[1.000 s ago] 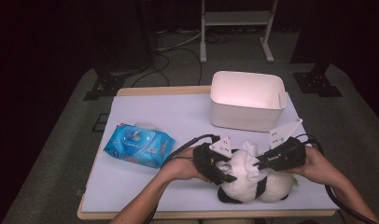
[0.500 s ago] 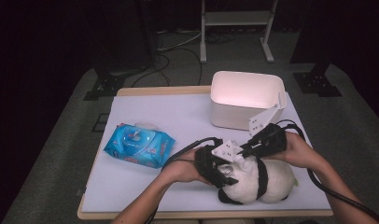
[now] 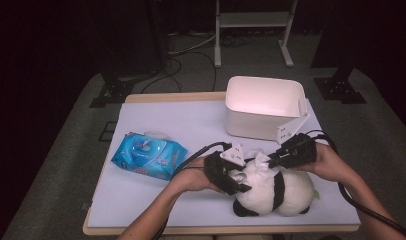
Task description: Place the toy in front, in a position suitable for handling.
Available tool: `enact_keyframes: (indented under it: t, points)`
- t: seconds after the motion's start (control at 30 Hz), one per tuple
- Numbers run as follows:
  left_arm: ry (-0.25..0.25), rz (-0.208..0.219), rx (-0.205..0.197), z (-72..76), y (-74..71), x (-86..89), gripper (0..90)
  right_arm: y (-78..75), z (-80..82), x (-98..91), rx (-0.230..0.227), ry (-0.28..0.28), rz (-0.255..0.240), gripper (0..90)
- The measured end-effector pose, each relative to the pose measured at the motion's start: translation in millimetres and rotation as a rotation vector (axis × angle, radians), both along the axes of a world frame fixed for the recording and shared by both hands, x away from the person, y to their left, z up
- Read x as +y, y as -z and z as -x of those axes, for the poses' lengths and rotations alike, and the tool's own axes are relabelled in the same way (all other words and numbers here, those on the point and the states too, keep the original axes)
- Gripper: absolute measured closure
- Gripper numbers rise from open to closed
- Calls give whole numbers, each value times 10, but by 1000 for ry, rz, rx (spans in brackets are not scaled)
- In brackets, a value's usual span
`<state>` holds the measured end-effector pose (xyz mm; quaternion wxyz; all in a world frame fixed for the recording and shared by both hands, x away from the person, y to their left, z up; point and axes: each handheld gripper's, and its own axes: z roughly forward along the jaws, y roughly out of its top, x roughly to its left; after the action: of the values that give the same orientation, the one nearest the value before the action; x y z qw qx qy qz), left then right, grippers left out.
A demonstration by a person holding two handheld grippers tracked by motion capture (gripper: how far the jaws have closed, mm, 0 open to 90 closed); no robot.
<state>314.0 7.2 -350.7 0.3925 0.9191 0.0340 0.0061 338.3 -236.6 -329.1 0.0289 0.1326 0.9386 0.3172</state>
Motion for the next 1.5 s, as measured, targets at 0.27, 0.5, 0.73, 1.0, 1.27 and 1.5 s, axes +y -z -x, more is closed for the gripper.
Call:
enact_keyframes:
  t: [0.27,0.5,0.73,1.0,1.27,1.5]
  points:
    - [-78,15,24,-165,69,82,361,58,146,-77,-12,10,12,793]
    - [-122,-3,20,-239,101,117,367,47,234,140,-35,-55,25,793]
    - [-134,13,57,-276,145,141,355,51,267,256,-36,-87,30,791]
    - [-126,-11,40,-273,118,114,363,57,287,19,-27,-44,46,792]
    - [-130,-14,53,-286,112,106,351,42,299,-281,-21,29,55,792]
    - [-127,-27,52,-283,78,103,350,72,260,-544,-5,89,27,790]
